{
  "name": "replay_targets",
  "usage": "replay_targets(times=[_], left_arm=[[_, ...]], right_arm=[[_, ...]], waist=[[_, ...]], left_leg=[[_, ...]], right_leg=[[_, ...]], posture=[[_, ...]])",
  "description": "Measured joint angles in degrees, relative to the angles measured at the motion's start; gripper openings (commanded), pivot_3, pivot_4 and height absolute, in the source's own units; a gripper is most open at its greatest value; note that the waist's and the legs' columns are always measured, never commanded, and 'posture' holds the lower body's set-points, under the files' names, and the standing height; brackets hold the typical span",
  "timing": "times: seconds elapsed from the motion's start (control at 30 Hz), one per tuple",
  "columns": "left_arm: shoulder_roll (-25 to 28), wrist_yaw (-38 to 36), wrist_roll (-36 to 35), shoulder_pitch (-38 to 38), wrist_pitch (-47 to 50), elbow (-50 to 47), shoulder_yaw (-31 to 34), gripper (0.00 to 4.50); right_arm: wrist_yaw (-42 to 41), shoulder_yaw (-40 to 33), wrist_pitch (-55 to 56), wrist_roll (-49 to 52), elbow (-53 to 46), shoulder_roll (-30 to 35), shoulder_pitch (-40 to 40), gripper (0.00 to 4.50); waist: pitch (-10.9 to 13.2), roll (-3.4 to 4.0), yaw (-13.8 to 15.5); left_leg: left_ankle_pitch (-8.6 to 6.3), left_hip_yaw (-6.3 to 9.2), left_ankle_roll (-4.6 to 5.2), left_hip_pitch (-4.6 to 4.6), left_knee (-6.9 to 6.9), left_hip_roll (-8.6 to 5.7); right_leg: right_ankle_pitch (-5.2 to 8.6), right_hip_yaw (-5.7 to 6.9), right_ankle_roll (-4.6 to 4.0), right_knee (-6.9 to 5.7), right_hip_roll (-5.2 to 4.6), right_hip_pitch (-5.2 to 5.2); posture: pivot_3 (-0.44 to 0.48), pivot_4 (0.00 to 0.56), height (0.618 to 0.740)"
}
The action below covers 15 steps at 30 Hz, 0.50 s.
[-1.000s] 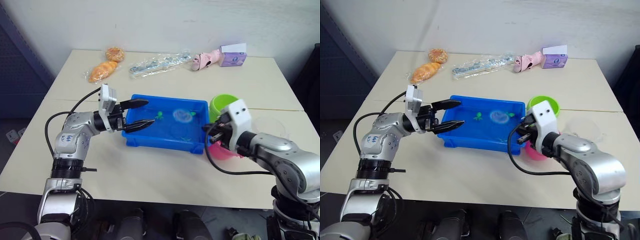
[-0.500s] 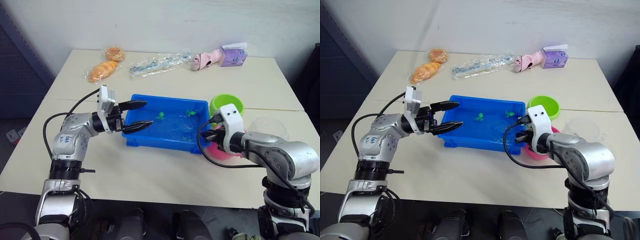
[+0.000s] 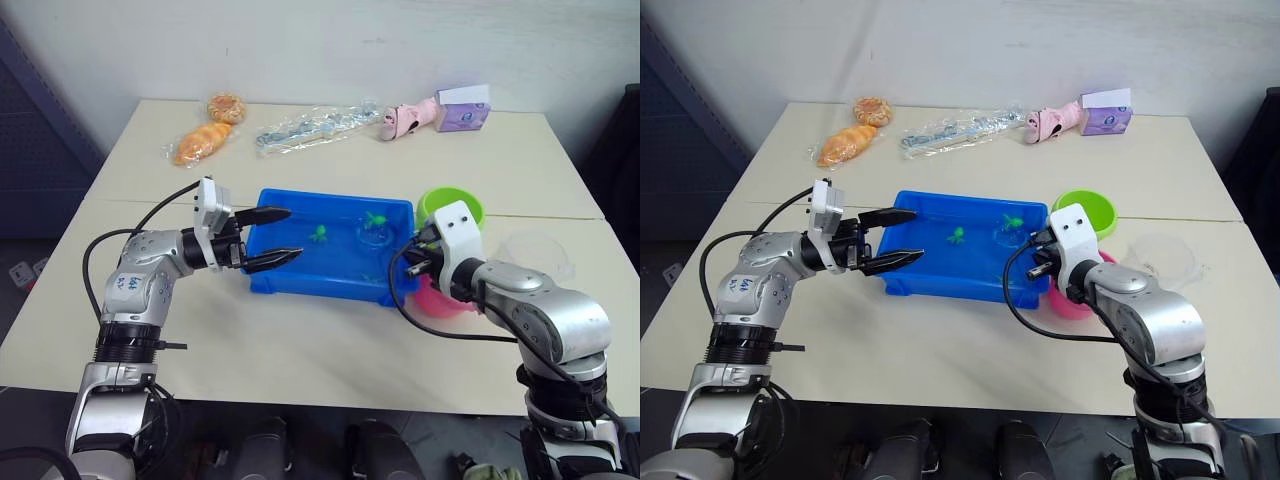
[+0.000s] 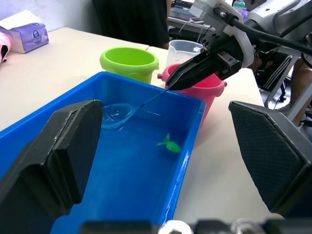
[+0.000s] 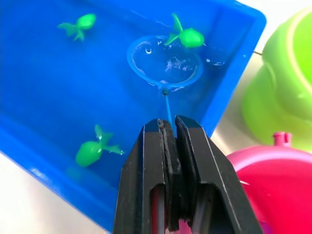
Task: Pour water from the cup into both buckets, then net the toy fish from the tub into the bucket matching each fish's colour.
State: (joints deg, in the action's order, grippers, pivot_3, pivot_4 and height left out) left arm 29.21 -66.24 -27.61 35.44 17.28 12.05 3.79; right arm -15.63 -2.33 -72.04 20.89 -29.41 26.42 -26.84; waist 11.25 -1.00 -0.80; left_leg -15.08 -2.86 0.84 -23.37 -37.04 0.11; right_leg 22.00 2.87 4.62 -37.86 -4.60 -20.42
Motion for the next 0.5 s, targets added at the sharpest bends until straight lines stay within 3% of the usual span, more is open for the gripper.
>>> replay_targets(times=[0.5], left_arm=[[0.0,-0.1,0.1,0.0,-0.9,0.4,-0.4,4.46]], right_arm=[[-0.3,0.6,-0.5,0.1,-0.3,0.5,2.5,0.0]], waist=[[0.0,0.0,0.0]], left_leg=[[0.0,0.0,0.0,0.0,0.0,0.0]], right_leg=[[0.0,0.0,0.0,0.01,-0.01,0.0]], posture=[[0.0,0.15,0.74]])
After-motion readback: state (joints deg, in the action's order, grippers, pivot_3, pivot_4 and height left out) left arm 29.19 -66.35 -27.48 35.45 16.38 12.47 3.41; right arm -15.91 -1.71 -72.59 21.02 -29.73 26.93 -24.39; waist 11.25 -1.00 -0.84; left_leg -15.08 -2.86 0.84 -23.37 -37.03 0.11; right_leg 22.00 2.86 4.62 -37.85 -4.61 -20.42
